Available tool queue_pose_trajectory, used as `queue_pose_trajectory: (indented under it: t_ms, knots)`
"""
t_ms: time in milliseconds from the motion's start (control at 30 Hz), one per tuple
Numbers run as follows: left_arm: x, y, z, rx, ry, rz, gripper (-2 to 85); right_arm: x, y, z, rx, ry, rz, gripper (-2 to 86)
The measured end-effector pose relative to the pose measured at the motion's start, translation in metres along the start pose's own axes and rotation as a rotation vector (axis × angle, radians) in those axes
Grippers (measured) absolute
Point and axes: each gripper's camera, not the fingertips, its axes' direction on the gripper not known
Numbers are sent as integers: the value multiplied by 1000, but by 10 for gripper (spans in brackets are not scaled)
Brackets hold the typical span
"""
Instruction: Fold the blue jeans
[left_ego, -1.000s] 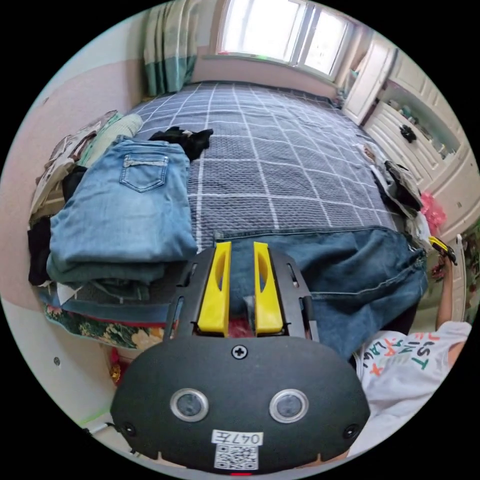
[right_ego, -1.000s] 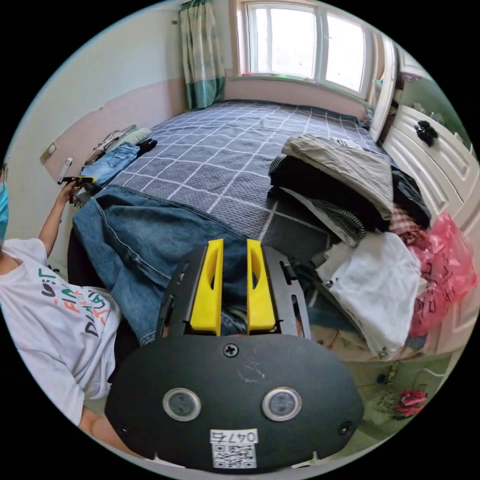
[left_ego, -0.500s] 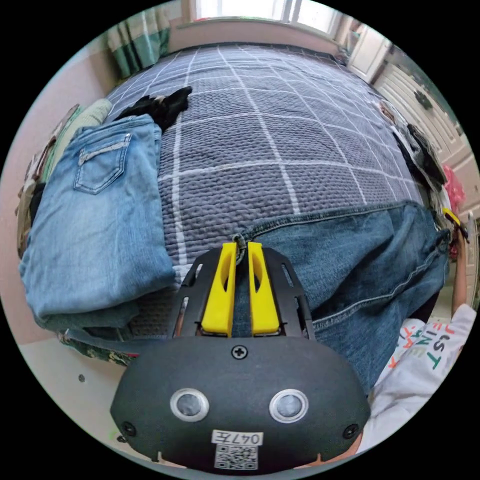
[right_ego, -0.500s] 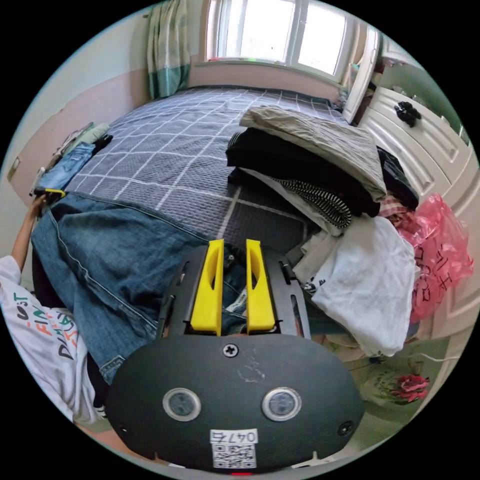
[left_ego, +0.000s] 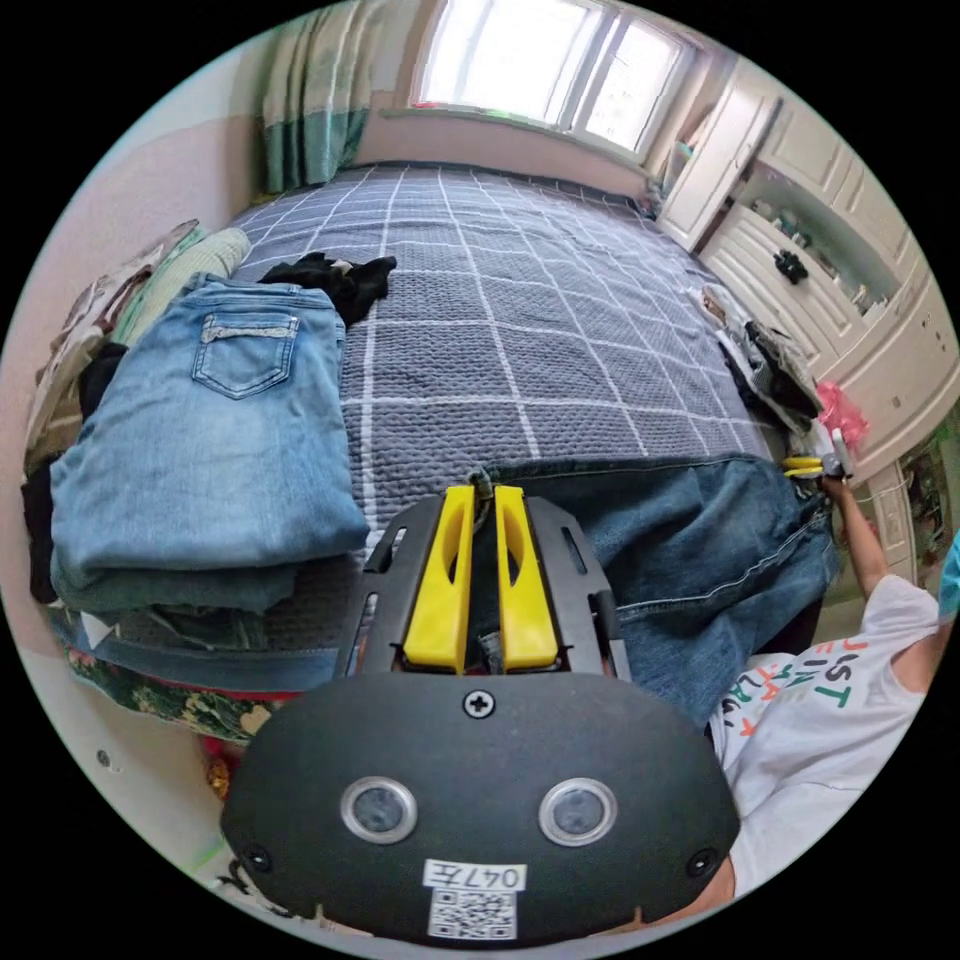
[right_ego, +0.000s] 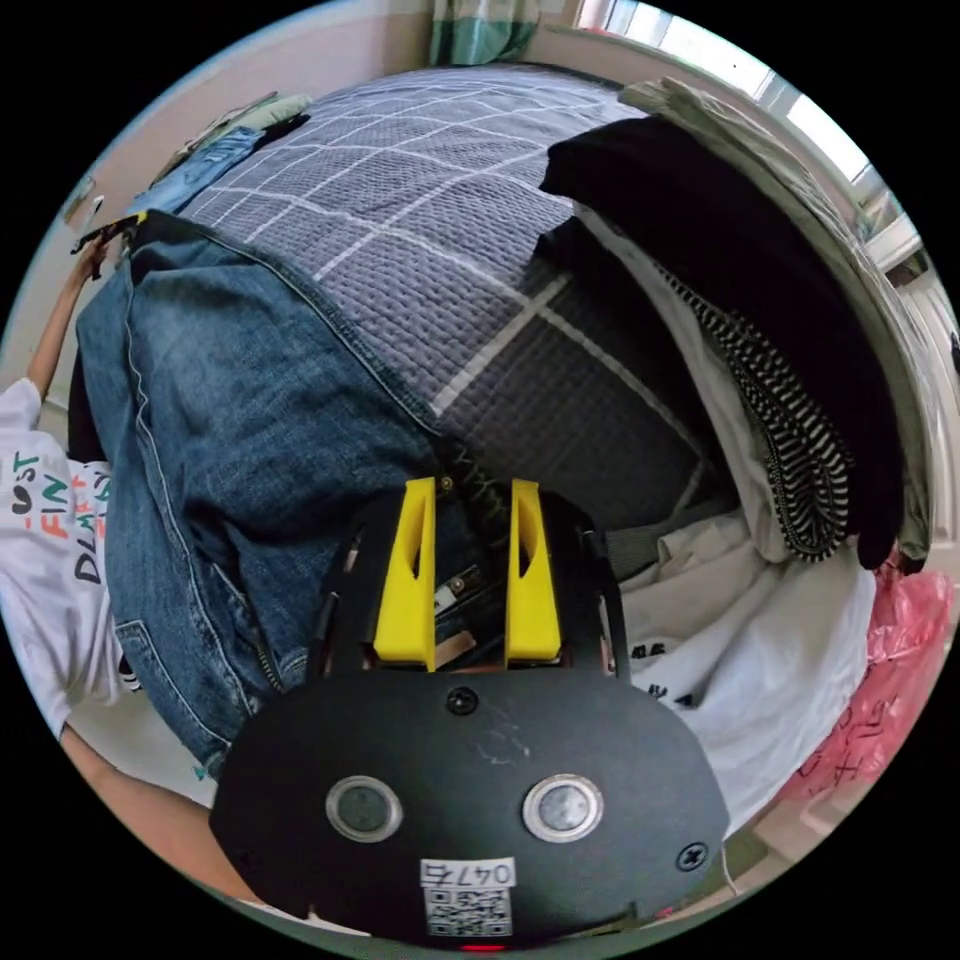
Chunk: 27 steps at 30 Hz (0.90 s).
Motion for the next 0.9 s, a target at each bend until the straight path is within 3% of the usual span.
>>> queue_pose_trajectory:
  t_ms: [133,267,567,733,900]
  knots:
    - [-14,7,-13,83,54,-42,18,-22,-17,-6,-29,41,-41,1]
    - [-28,7,-31,145,65,-74,14,-74,-51,-29,-82,400,-149,-5]
    - [-48,-3,-94,287,-229,-131,11,-97,-160,-86,217,512,-100,-7]
    - [-77,-21,-100,225,-279,-156,16,-90,-244,-62,171,534,-77,-7]
    - [-88,-31,-73,50,-338,-94,32,-86,-296,-44,171,542,1,-5]
